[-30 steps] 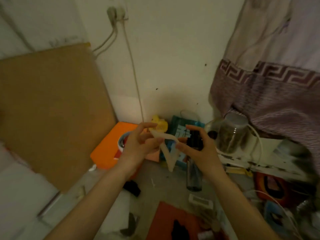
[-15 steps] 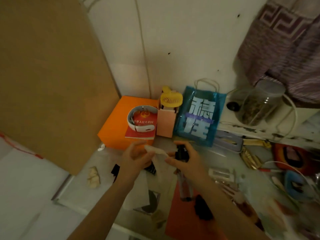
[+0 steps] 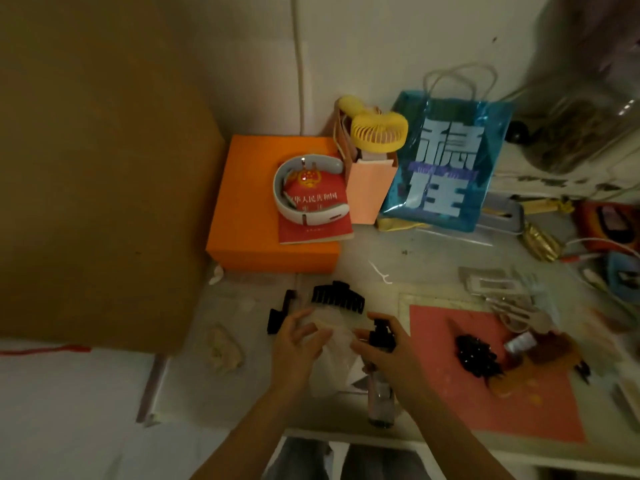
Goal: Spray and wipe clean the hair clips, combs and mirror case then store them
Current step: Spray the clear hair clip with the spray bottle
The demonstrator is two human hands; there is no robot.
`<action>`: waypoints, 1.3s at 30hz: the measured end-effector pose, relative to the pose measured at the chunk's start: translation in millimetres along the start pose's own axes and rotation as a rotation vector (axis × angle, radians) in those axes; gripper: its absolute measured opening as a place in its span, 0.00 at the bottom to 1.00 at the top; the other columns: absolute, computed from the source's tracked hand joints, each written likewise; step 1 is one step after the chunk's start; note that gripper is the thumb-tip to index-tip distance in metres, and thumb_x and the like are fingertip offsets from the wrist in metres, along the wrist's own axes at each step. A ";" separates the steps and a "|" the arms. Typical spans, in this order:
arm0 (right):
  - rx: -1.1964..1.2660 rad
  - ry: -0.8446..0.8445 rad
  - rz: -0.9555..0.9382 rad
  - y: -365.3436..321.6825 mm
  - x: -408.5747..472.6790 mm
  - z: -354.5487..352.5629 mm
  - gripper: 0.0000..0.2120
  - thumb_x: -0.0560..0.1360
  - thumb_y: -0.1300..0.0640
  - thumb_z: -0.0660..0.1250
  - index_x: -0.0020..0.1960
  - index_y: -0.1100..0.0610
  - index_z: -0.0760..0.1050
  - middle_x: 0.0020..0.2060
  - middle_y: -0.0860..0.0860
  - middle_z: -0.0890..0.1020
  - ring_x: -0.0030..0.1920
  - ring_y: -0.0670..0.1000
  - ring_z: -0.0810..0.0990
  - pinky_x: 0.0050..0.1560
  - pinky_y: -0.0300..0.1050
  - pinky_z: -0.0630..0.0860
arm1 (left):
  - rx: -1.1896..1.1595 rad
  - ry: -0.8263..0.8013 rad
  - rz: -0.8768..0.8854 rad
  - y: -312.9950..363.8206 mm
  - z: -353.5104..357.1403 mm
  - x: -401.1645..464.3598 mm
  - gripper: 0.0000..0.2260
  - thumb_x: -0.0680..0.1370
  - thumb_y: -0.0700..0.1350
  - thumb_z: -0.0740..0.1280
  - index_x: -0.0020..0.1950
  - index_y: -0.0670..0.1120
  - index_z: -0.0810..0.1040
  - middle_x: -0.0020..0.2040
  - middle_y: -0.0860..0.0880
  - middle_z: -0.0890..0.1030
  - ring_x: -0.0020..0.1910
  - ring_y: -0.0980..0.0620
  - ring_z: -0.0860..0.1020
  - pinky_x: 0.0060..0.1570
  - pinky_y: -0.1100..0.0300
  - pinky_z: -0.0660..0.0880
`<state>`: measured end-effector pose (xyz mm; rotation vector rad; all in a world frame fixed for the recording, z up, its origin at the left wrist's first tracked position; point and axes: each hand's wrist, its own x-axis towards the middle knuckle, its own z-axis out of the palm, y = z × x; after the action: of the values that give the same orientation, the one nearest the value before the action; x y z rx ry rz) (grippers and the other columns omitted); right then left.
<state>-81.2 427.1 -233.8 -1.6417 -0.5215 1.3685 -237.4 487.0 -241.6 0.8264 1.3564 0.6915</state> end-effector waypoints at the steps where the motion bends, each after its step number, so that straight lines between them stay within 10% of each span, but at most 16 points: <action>1: 0.011 0.021 0.015 4.7 0.9 4.4 0.22 0.69 0.65 0.74 0.59 0.53 0.72 0.47 0.54 0.84 0.39 0.53 0.84 0.36 0.49 0.80 | 0.021 -0.011 -0.004 -3.0 -3.9 3.4 0.18 0.71 0.39 0.74 0.53 0.57 0.74 0.52 0.50 0.81 0.49 0.54 0.81 0.38 0.66 0.78; 15: 0.179 0.243 0.154 49.6 32.9 38.3 0.20 0.70 0.63 0.74 0.60 0.55 0.72 0.46 0.52 0.82 0.42 0.50 0.83 0.33 0.42 0.79 | 0.229 -0.125 0.036 -12.0 -41.5 44.6 0.22 0.72 0.40 0.73 0.61 0.59 0.73 0.54 0.52 0.80 0.50 0.57 0.80 0.48 0.57 0.80; 23: 0.163 0.318 0.144 61.4 43.1 50.1 0.20 0.69 0.63 0.75 0.57 0.54 0.71 0.46 0.53 0.82 0.40 0.47 0.83 0.34 0.44 0.80 | 0.326 -0.118 0.106 -9.9 -55.4 52.6 0.17 0.73 0.41 0.72 0.57 0.57 0.74 0.51 0.55 0.79 0.44 0.66 0.79 0.38 0.72 0.75; 39: -0.057 0.310 0.088 57.3 37.6 61.7 0.25 0.68 0.61 0.76 0.62 0.56 0.72 0.51 0.55 0.81 0.52 0.56 0.81 0.56 0.57 0.78 | 0.365 -0.135 0.122 -12.3 -65.3 60.6 0.15 0.73 0.41 0.72 0.57 0.53 0.75 0.51 0.55 0.80 0.45 0.65 0.79 0.39 0.70 0.76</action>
<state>-140.2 450.7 -300.6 -1.8995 -0.3109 1.1396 -296.5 537.4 -286.9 1.2333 1.3358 0.4771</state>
